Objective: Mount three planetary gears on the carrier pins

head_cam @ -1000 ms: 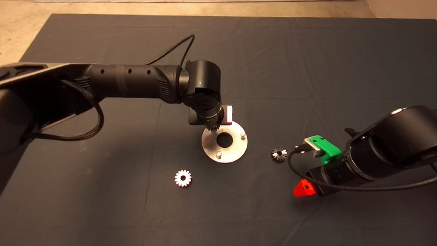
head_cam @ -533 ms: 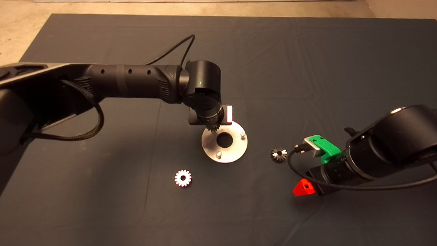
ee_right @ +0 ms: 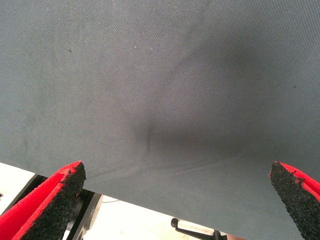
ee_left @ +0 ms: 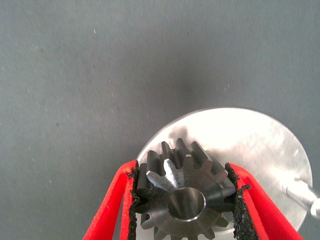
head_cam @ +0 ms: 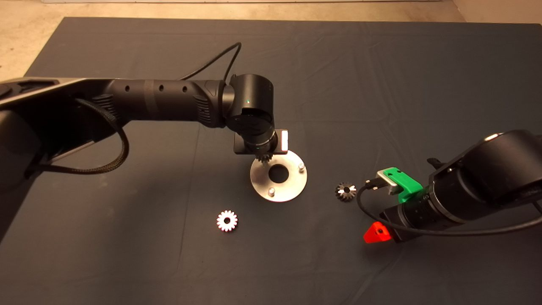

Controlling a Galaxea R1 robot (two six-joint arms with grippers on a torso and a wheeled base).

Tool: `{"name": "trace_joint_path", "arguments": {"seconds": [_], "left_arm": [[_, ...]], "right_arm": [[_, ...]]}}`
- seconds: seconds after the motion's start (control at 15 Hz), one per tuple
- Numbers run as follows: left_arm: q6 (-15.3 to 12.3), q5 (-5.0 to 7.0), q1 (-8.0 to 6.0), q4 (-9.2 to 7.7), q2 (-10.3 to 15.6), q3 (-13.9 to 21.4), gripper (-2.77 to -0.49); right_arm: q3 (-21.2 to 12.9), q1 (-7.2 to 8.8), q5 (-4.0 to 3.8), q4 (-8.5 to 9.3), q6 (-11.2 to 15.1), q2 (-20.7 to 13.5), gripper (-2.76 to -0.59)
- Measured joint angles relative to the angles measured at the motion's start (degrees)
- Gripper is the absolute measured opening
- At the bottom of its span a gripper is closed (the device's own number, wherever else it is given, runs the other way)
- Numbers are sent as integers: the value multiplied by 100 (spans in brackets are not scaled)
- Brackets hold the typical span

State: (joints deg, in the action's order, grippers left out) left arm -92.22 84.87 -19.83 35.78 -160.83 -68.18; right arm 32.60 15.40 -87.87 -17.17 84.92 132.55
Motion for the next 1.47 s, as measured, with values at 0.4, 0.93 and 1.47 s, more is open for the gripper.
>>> {"name": "trace_joint_path", "arguments": {"seconds": [0.4,0.93,1.47], "left_arm": [[184,-98,0,22,38,-111,-231],[-115,5,32,62,465,444,-231],[-104,41,32,68,452,442,-231]], "right_arm": [[4,0,-2,-2,-1,0,-60],[12,-2,1,-2,-2,4,-60],[78,-2,2,-8,-2,94,-60]]}}
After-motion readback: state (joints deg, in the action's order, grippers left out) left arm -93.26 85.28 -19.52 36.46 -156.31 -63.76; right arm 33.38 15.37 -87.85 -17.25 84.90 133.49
